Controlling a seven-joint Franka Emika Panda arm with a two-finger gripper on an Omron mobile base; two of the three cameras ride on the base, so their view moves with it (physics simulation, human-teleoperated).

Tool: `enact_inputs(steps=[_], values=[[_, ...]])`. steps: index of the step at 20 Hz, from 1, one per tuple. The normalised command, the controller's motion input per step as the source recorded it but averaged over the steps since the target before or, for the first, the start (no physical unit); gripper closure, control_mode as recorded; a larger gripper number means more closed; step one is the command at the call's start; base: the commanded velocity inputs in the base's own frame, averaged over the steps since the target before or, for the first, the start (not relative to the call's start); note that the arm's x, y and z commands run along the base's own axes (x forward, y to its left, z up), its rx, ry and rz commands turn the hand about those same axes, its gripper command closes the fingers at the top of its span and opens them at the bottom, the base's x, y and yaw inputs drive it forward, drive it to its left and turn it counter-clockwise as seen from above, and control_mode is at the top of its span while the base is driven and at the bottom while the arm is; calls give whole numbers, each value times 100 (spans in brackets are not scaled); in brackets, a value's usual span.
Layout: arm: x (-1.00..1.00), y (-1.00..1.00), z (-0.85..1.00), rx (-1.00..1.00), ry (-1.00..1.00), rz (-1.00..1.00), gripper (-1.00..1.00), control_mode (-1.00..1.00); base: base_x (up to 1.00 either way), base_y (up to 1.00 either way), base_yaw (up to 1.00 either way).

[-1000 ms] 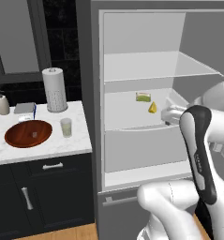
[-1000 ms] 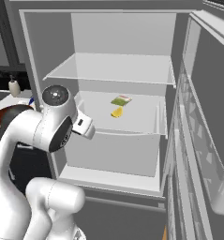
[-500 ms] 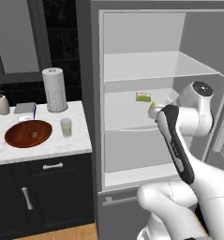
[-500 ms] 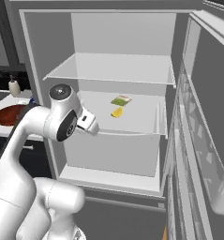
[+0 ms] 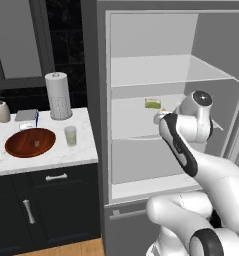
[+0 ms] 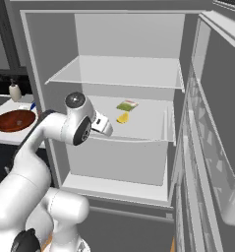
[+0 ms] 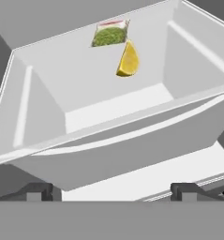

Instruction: Grab a lemon wedge from the fridge and one ice cube from the ice bowl, and put them in the glass of lemonade.

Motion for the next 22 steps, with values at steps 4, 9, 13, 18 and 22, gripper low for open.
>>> enact_inputs(steps=[4,9,13,18,22], values=[[43,-28,18,-6,-1,12,-100,-100,0,0,0],[36,-30,1,-3,0,7,-100,-100,0,0,0],[23,-43,-17,-1,0,1,-100,-100,0,0,0],[23,-30,-30,-1,0,0,-100,-100,0,0,0],[27,-4,-13,-3,0,0,-100,-100,0,0,0]])
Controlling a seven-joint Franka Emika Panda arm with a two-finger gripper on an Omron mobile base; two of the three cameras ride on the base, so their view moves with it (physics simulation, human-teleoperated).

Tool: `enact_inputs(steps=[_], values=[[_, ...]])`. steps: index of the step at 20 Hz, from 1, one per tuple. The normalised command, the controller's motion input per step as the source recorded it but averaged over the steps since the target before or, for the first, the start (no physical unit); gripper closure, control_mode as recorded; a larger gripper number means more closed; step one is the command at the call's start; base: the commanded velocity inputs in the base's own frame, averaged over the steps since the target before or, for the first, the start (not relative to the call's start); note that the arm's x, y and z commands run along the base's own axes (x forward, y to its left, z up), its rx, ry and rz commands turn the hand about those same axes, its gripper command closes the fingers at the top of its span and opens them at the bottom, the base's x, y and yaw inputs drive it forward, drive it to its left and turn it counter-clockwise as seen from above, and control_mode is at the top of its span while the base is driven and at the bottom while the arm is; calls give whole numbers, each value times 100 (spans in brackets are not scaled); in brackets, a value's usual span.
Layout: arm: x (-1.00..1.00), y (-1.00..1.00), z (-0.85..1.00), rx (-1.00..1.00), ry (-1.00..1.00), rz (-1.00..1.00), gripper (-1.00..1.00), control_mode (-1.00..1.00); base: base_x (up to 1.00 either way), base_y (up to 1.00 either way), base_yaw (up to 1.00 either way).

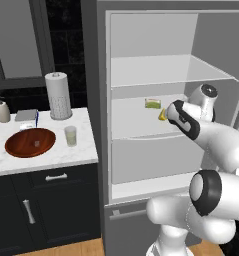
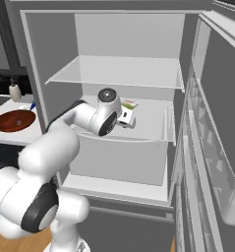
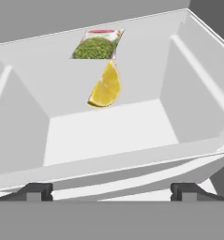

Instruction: Grab a lemon wedge from the fridge and one ice cube from the ice bowl, and put them in the glass of lemonade.

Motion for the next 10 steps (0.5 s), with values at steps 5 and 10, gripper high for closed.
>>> enact_inputs(steps=[5,10], values=[[29,7,-7,-5,0,0,-100,-100,0,0,0],[22,14,0,-6,0,0,-100,-100,0,0,0]])
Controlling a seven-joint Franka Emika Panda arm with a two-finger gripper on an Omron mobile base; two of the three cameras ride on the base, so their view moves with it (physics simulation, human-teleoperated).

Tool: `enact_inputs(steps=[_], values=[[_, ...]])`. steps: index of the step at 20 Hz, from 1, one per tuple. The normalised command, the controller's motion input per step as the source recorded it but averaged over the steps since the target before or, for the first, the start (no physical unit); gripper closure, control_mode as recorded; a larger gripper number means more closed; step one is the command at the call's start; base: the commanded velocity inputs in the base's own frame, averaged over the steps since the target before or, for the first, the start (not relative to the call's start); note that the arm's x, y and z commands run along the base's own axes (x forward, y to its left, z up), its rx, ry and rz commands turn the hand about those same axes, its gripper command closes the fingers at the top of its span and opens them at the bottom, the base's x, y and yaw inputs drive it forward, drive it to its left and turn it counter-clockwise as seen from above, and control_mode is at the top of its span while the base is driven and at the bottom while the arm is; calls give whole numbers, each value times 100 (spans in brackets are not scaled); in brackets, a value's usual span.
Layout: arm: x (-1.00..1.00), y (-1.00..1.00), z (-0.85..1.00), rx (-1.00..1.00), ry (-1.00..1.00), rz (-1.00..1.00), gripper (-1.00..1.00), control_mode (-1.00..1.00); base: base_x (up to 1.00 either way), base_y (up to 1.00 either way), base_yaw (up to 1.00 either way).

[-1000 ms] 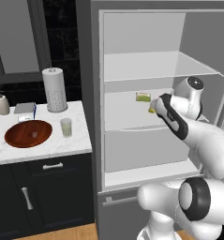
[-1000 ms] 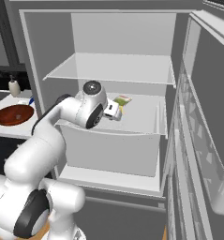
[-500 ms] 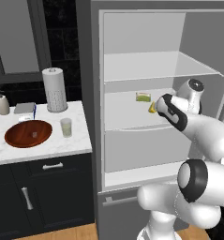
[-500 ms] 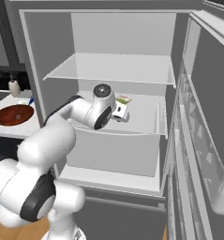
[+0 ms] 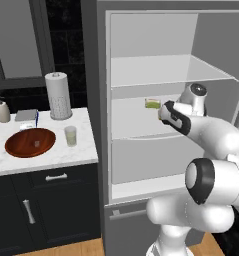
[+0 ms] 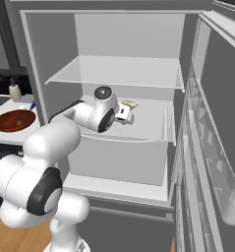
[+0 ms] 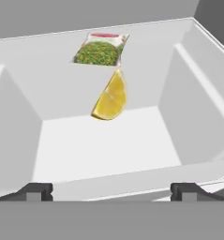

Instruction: Grab a lemon wedge from the fridge and one ice cube from the ice bowl, and put them in the glass of lemonade.

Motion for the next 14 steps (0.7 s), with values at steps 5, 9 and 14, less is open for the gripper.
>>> enact_inputs(steps=[5,9,14], values=[[18,24,0,-7,0,0,-100,-100,0,0,0],[26,18,-4,-8,-2,0,-100,-100,0,0,0],[29,0,0,-8,0,0,-100,-100,0,0,0]])
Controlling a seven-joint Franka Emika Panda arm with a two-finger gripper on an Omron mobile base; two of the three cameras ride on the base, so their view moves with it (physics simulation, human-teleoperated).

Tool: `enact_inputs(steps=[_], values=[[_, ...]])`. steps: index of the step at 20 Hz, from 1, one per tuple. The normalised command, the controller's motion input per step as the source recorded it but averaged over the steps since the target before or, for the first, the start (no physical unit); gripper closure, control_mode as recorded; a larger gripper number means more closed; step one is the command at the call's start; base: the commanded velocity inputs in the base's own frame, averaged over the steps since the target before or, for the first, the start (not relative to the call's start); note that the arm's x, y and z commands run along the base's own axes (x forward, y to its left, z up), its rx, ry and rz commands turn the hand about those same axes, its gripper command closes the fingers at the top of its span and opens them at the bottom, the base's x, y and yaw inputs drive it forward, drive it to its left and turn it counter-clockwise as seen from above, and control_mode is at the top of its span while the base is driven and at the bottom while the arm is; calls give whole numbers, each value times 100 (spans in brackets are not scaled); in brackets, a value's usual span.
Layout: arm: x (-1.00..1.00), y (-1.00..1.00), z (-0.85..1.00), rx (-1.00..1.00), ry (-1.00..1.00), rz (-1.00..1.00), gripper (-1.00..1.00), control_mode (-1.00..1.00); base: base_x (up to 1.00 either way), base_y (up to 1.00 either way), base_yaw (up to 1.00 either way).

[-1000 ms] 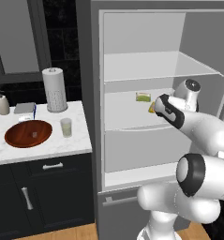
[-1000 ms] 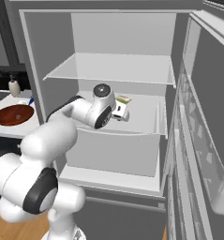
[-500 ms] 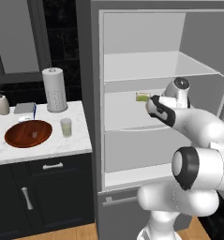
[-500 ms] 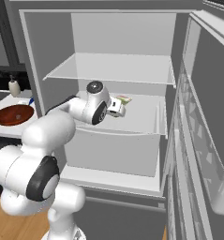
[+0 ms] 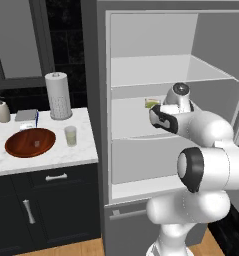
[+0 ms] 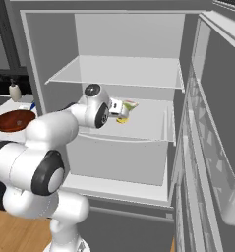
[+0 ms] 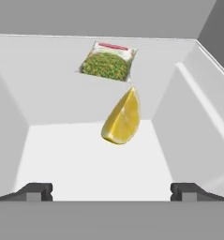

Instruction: Grab a lemon wedge from the fridge and one ice cube from the ice bowl, and put them in the glass of lemonade.

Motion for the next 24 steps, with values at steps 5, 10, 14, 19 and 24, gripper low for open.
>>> enact_inputs(steps=[5,10,14,19,24], values=[[19,-10,-2,0,0,0,-100,-100,0,0,0],[21,-6,-18,0,0,0,-100,-100,0,0,0],[26,-15,-16,0,0,0,-100,-100,0,0,0],[26,-14,-15,0,0,0,-100,-100,0,0,0],[28,-6,0,0,0,0,-100,-100,0,0,0]])
